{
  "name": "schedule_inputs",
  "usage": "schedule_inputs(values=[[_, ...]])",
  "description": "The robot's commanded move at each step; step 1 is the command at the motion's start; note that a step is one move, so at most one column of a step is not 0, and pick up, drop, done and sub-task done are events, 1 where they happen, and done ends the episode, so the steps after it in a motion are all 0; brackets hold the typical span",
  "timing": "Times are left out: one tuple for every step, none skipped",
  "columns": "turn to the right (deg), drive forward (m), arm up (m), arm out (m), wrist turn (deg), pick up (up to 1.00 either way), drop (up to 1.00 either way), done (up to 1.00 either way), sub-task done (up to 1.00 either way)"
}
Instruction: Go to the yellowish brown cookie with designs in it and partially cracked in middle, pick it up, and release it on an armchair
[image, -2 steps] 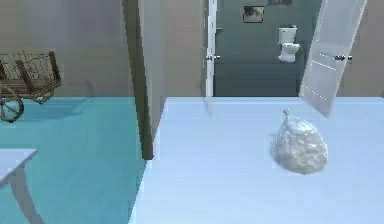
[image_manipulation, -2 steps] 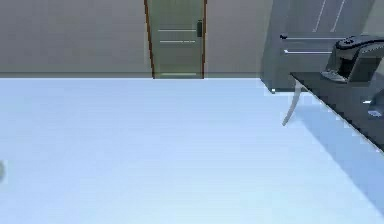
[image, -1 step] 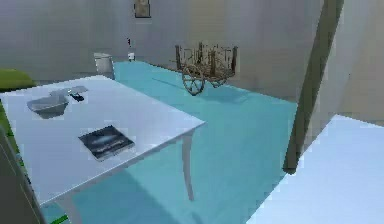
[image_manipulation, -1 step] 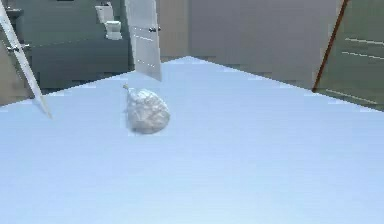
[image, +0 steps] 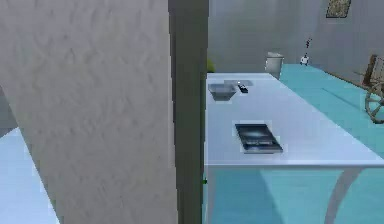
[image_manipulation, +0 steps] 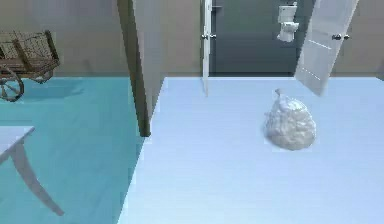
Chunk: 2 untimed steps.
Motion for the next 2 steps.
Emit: schedule_inputs(values=[[-45.0,0.0,0.0,0.0,0.0,0.0,0.0,0.0,0.0],[-27.0,0.0,0.0,0.0,0.0,0.0,0.0,0.0,0.0]])
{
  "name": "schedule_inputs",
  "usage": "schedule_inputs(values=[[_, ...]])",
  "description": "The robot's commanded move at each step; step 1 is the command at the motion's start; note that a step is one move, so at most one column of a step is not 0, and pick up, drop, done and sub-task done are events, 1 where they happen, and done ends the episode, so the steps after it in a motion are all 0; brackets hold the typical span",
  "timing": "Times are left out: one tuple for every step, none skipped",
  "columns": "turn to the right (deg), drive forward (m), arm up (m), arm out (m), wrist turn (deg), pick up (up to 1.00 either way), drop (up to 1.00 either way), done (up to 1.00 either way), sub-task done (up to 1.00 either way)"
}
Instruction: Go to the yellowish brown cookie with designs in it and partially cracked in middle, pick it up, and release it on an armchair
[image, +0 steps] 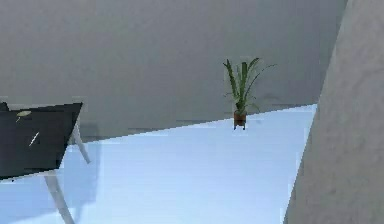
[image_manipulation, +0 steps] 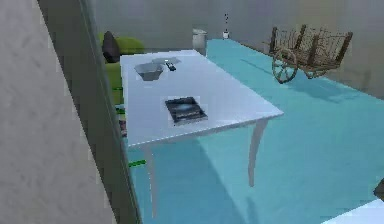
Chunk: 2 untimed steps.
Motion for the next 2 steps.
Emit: schedule_inputs(values=[[0.0,0.45,0.0,0.0,0.0,0.0,0.0,0.0,0.0],[-18.0,0.0,0.0,0.0,0.0,0.0,0.0,0.0,0.0]])
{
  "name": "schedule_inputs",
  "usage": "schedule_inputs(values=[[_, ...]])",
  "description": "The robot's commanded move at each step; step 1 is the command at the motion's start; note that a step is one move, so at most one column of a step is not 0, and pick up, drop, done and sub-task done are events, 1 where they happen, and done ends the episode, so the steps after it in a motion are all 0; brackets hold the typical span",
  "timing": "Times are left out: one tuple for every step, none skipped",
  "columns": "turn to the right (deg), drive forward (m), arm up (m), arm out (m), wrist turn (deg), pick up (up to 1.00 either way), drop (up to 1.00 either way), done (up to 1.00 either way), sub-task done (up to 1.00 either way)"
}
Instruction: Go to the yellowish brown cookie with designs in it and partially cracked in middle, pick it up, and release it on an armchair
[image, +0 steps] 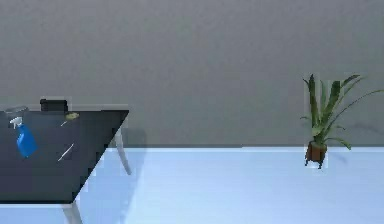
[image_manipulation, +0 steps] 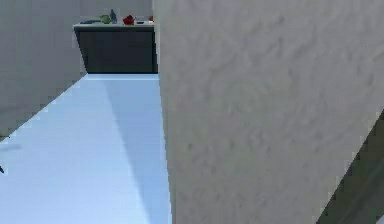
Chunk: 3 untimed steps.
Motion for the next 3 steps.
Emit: schedule_inputs(values=[[0.0,0.3,0.0,0.0,0.0,0.0,0.0,0.0,0.0],[45.0,0.0,0.0,0.0,0.0,0.0,0.0,0.0,0.0],[42.0,0.0,0.0,0.0,0.0,0.0,0.0,0.0,0.0]])
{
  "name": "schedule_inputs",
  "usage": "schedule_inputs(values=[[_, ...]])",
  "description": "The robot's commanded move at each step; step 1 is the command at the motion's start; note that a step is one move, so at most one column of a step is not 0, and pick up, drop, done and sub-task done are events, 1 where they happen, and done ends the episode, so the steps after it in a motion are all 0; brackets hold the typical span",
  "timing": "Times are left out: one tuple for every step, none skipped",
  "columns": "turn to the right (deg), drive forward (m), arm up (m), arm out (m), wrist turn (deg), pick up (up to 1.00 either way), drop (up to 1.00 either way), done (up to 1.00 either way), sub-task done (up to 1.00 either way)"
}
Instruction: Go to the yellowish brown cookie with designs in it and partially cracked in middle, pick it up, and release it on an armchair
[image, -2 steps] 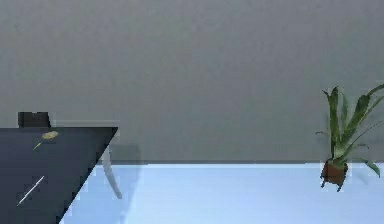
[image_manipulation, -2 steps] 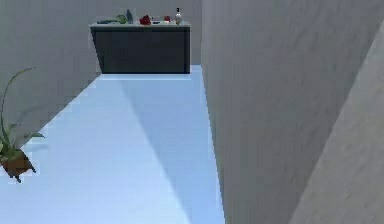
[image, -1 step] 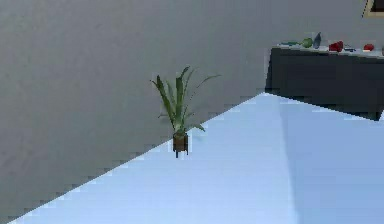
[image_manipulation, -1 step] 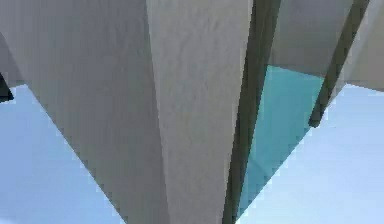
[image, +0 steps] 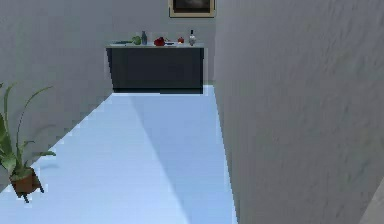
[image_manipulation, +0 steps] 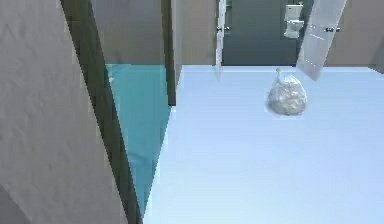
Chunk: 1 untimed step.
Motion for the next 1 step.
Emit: schedule_inputs(values=[[0.0,1.0,0.0,0.0,0.0,0.0,0.0,0.0,0.0]])
